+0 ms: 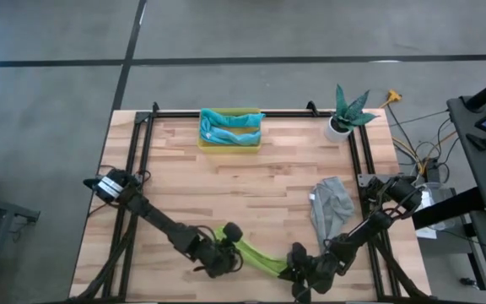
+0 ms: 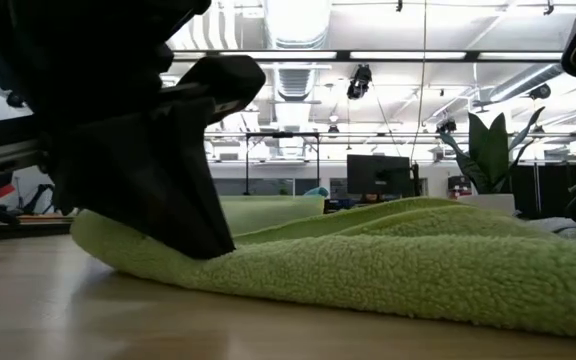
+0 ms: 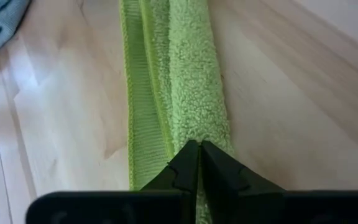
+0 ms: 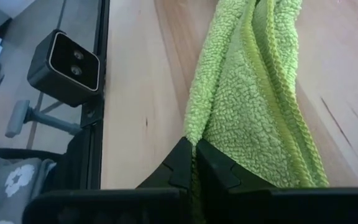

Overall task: Roll microfiber towels into tight, uniform cylinder then place into a basket
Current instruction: Roll the green towel

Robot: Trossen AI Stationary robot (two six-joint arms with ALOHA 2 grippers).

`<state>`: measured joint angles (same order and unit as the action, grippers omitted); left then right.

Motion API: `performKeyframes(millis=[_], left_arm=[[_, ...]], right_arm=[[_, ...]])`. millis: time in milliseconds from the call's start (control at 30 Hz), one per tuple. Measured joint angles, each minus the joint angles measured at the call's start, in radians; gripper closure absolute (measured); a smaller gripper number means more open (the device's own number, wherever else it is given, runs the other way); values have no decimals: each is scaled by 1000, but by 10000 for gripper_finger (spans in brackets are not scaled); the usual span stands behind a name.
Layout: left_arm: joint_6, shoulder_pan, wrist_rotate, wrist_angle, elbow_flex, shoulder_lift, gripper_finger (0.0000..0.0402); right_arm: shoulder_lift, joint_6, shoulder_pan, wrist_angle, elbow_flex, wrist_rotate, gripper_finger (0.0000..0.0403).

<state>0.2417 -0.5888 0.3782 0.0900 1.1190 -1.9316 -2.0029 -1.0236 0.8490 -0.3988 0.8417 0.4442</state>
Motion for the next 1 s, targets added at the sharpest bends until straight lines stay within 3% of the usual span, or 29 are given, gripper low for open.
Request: performKeyframes(millis=[433, 800, 1000], left_arm=[[-28, 33, -12, -9, -12, 0, 396], [-54, 66, -80, -46, -9, -39, 396], [-74, 66, -82, -71, -9, -43, 396]], right_arm=[[4, 73, 2, -6, -1, 11, 387], [59, 171, 2, 19, -6, 44, 280], [158, 245, 7, 52, -5, 40, 248]])
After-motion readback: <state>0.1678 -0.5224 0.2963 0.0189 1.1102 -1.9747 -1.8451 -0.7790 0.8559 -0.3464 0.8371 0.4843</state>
